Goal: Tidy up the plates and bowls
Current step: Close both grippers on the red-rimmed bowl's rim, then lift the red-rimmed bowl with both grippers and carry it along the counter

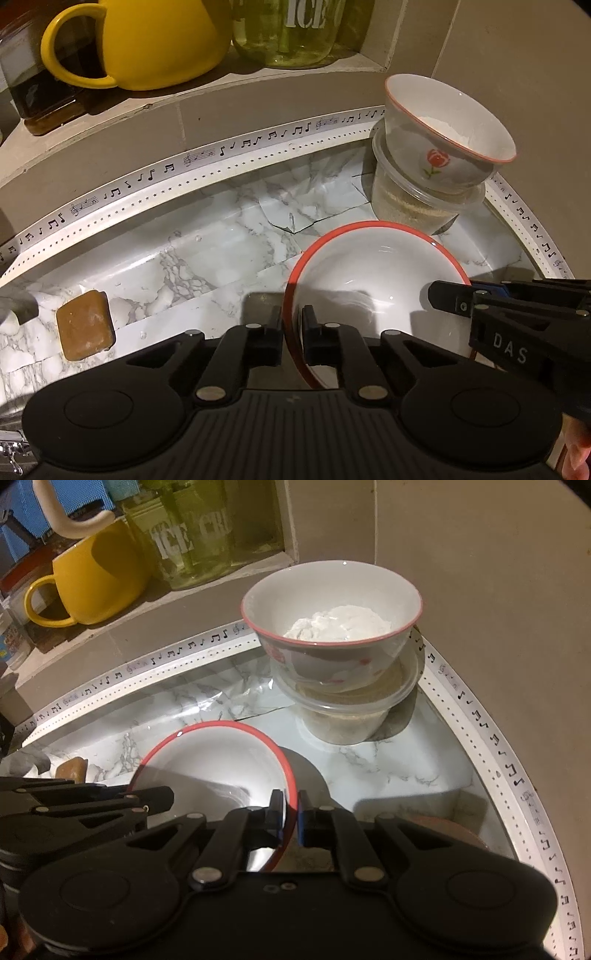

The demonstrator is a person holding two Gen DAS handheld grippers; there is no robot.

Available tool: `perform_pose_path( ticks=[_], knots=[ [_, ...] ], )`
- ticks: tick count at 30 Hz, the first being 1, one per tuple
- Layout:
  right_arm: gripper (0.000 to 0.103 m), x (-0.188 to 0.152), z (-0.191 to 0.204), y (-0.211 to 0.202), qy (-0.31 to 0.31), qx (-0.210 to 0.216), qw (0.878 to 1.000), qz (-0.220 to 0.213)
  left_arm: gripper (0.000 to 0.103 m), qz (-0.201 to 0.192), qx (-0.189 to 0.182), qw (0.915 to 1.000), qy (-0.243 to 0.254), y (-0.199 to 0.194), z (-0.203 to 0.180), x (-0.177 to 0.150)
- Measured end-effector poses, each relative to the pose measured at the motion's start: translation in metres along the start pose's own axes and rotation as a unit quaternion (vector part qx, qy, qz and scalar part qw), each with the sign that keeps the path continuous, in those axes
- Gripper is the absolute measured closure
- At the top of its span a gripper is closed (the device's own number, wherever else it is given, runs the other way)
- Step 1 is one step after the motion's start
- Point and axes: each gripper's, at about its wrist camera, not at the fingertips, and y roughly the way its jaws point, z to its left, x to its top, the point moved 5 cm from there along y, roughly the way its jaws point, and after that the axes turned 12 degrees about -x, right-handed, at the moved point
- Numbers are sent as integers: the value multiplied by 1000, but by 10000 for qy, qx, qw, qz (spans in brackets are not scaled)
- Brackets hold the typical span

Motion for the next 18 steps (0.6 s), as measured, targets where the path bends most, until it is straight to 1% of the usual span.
perform_pose_path(
  ticks=[3,9,18],
  knots=[
    [96,-1,1,-6,12,33,10000,-8,94,3,-43,10000,-71,-4,1,-2],
    [96,-4,0,-23,-10,-41,9999,-93,94,-104,-111,9999,66,-21,-7,-6],
    [96,-14,-11,-67,23,-158,9997,-194,94,-236,-268,9989,298,-61,-34,-13]
  ],
)
